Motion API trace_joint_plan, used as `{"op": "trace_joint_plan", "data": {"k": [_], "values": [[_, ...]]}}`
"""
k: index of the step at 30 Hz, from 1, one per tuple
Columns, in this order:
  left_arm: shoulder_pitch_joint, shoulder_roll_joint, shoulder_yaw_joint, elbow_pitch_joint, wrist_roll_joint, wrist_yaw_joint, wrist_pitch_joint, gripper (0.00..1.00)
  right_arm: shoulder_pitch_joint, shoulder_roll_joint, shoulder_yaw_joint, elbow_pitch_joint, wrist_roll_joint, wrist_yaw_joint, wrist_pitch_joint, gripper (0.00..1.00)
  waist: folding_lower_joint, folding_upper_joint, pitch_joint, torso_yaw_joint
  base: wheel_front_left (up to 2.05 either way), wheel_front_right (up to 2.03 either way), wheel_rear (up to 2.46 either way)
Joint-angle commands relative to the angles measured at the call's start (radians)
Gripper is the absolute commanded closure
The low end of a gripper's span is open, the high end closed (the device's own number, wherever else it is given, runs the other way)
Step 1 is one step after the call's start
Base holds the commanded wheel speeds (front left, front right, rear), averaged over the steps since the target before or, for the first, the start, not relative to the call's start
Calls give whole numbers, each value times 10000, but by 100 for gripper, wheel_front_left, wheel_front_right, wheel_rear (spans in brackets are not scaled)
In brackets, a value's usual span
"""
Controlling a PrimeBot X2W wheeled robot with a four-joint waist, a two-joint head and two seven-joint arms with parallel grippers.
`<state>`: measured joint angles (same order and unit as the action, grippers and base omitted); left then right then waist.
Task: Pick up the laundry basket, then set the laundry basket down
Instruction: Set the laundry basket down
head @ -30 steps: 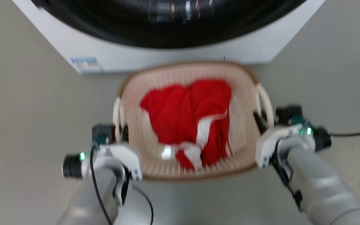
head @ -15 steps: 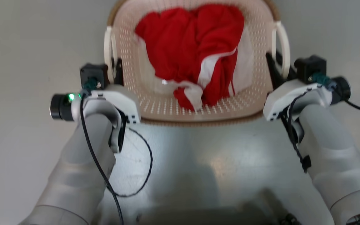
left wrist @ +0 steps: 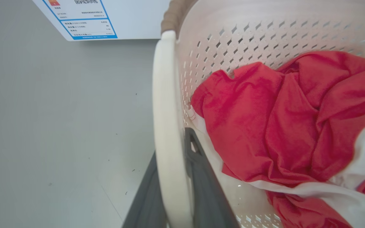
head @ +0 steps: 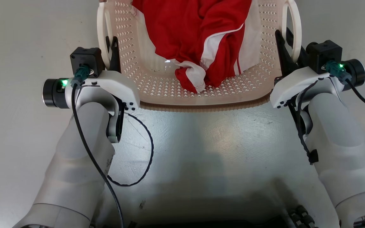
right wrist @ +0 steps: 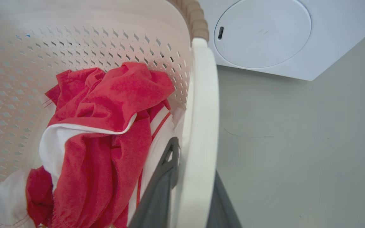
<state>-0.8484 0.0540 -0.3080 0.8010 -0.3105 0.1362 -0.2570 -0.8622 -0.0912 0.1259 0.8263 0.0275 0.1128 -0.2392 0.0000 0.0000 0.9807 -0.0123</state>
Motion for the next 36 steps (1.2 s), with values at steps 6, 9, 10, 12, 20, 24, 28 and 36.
{"op": "trace_joint_plan", "data": {"k": [6,9,10,12,20,24,28,36], "values": [[-34,-34,101,-209,318,-343,-48,100,468,408,308,-316,-42,179,-225,100,0,0,60,-11,0,0,0],[-96,-35,83,-169,319,-360,-48,100,500,408,331,-329,29,179,-225,100,0,0,88,-11,0,0,0],[-109,-35,79,-142,310,-357,-48,100,509,408,345,-334,43,179,-225,100,0,0,92,-12,0,0,0],[-135,-36,66,-68,247,-367,-48,100,516,408,384,-331,64,179,-225,100,0,0,102,-18,0,0,0],[-158,-36,-62,126,59,-326,-48,100,469,409,311,-211,-3,179,-225,100,0,0,146,3,0,0,0],[-206,-37,-123,286,-110,-213,-48,100,414,409,54,79,-136,179,-225,71,0,0,154,28,0,0,0],[-241,-37,-150,283,-201,29,-48,0,300,409,-246,518,-228,179,-225,0,0,0,154,64,0,0,0],[-276,-37,-185,474,-473,287,-48,0,278,409,-327,425,-311,179,-225,0,0,0,76,57,0,0,0]]}}
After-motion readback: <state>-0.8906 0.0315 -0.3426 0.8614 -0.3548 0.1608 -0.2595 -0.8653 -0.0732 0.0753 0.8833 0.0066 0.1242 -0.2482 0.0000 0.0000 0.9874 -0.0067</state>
